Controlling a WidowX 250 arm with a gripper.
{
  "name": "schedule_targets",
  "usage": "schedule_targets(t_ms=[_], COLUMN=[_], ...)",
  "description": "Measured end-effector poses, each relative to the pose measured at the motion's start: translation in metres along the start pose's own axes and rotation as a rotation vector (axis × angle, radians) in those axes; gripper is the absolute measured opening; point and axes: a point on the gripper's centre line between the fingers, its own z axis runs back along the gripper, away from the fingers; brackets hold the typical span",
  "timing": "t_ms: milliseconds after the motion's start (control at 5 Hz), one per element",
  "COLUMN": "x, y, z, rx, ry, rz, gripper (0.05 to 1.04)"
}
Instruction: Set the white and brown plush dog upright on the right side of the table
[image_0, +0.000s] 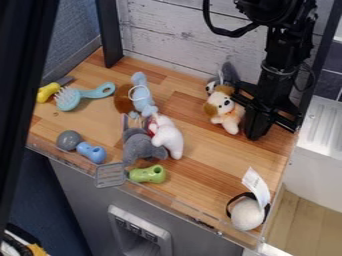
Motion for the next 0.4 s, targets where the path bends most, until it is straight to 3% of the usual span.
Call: schedule_targets(t_ms=[400], x=[0.0023], y=[-0.0034], z=[0.0040], rx=[0.001], ry=[0.008], rz=[-0.104], gripper=[0.058])
